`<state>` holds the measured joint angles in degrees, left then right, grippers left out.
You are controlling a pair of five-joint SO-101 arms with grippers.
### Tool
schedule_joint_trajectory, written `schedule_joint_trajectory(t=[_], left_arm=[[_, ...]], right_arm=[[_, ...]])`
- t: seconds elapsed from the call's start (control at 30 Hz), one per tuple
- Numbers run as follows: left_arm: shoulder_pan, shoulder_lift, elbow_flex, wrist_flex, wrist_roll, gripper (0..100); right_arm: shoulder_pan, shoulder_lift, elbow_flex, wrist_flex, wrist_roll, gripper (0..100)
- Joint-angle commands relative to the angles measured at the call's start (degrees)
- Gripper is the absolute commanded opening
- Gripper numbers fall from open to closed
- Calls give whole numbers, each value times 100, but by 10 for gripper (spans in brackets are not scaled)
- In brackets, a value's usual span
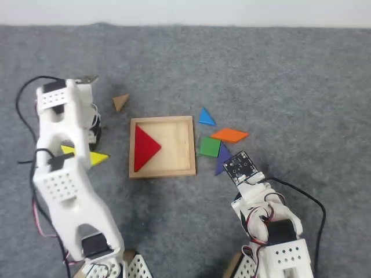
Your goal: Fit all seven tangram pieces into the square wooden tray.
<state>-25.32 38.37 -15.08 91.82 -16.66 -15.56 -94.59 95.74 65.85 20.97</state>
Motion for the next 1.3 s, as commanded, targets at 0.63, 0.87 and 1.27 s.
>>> schedule_joint_trajectory(t=[0.63,0.87,1.27], left_arm=[[-308,-3411,5112,-2514,-844,12],[-958,-4835,5965,-2892,-1011,12],[-1679,-5477,5481,-2382,-976,60]], right_arm=[[57,40,18,13,-26,6],[57,40,18,13,-26,6],[57,40,18,13,-26,6]])
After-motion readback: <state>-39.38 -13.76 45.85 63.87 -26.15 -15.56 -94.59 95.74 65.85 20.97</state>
